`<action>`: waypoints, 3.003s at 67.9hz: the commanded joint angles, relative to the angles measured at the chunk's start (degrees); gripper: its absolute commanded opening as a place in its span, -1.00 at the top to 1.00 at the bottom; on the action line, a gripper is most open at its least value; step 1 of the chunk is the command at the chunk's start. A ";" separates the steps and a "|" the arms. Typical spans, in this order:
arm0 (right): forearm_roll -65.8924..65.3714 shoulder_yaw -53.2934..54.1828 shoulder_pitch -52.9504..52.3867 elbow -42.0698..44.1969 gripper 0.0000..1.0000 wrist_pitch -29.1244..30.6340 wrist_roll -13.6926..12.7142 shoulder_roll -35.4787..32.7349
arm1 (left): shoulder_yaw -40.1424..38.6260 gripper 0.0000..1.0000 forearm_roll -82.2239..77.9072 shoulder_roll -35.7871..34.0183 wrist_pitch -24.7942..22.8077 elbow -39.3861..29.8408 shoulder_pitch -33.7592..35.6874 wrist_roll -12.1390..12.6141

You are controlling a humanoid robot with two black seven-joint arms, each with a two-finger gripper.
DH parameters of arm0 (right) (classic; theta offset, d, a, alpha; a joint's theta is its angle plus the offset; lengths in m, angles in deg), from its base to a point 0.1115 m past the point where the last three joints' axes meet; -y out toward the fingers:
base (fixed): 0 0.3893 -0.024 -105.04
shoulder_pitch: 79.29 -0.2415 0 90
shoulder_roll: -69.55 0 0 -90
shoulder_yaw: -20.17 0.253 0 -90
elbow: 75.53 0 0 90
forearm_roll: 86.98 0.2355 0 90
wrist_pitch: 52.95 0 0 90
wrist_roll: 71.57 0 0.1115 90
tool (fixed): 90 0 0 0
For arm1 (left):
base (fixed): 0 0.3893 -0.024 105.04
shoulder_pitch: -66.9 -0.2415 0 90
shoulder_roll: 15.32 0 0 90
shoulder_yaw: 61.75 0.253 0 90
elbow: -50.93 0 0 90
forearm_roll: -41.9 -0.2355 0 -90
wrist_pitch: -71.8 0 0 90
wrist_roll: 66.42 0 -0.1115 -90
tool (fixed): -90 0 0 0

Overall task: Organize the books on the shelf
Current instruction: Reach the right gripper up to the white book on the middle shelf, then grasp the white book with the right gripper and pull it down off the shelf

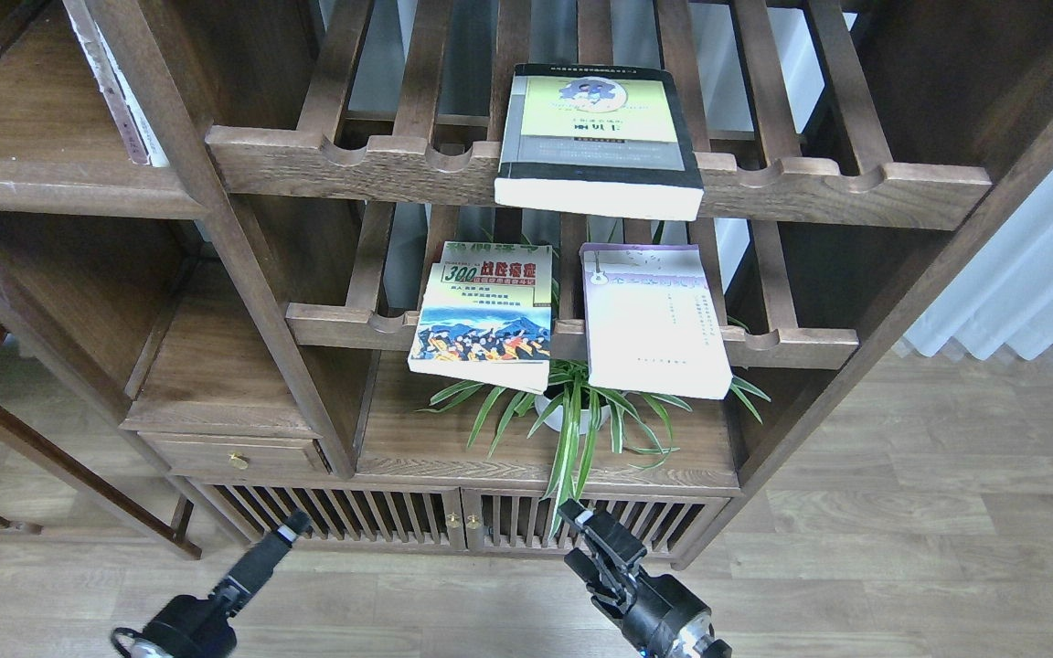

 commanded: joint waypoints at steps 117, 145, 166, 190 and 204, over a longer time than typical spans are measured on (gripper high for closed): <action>1.97 7.51 -9.21 -2.88 -0.15 1.55 17.58 0.00 | -11.99 -1.00 0.24 -0.12 0.02 7.09 -1.60 -6.46; 5.31 7.95 -11.32 -1.83 0.91 1.55 17.67 0.00 | -12.87 -1.00 0.24 -0.12 0.02 10.17 -1.96 -6.37; 5.13 6.64 -7.99 -3.32 0.92 1.55 16.79 0.00 | -12.96 -1.00 0.24 -0.12 0.02 10.61 -1.60 -6.46; 5.13 2.50 1.78 -3.85 0.92 1.55 16.70 0.00 | -11.46 -1.00 0.16 -0.30 0.02 10.52 -0.11 -4.79; 4.26 0.31 7.66 -4.38 0.92 1.55 15.91 0.00 | -9.27 -1.00 0.24 -0.12 0.02 10.43 -0.64 -5.31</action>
